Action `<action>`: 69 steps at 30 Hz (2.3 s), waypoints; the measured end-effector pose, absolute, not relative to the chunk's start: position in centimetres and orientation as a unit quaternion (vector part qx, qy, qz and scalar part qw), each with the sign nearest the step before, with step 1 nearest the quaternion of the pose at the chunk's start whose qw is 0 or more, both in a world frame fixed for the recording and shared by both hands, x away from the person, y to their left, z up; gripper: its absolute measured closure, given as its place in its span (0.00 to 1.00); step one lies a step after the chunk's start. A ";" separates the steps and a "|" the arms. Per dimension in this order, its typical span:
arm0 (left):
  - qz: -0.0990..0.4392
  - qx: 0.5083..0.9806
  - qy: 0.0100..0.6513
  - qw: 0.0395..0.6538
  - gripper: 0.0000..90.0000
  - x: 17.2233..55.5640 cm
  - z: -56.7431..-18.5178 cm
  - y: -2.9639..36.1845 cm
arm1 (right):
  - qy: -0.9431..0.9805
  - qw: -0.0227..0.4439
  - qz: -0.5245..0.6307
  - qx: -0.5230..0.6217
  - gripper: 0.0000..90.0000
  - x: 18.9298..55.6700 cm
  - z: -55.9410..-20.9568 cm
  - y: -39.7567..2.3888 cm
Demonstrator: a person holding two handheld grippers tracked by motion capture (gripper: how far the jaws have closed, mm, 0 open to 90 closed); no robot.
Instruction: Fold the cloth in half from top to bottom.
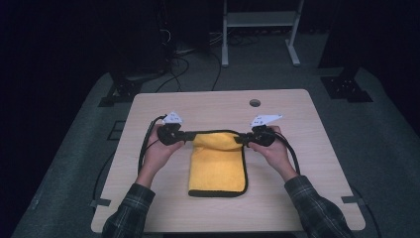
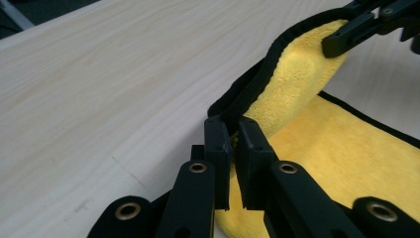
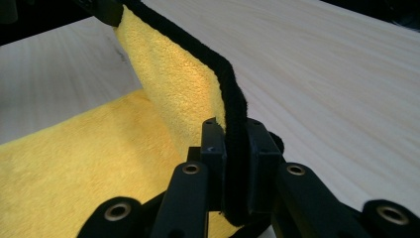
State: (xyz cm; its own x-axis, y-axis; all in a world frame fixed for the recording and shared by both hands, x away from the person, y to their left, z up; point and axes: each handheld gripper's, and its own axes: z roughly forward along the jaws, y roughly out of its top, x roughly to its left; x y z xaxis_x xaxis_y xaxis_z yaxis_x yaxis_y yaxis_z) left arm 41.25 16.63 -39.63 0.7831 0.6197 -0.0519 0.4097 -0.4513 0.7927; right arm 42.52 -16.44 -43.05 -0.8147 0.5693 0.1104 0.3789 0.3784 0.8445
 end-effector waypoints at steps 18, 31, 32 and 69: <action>0.090 0.851 0.303 0.419 0.94 34.6 -42.2 17.5 | 0.845 0.074 0.468 0.249 0.89 36.7 -44.3 -16.5; 0.061 0.870 0.301 0.386 0.93 32.1 -44.5 17.6 | 0.865 0.053 0.444 0.226 0.85 33.6 -46.1 -16.4; 0.058 0.873 0.300 0.381 0.93 31.9 -44.8 17.6 | 0.870 0.051 0.437 0.225 0.84 33.4 -46.4 -16.3; 0.027 0.874 0.280 0.397 0.86 32.4 -45.6 15.2 | 0.874 0.042 0.436 0.209 0.84 32.6 -46.2 -15.4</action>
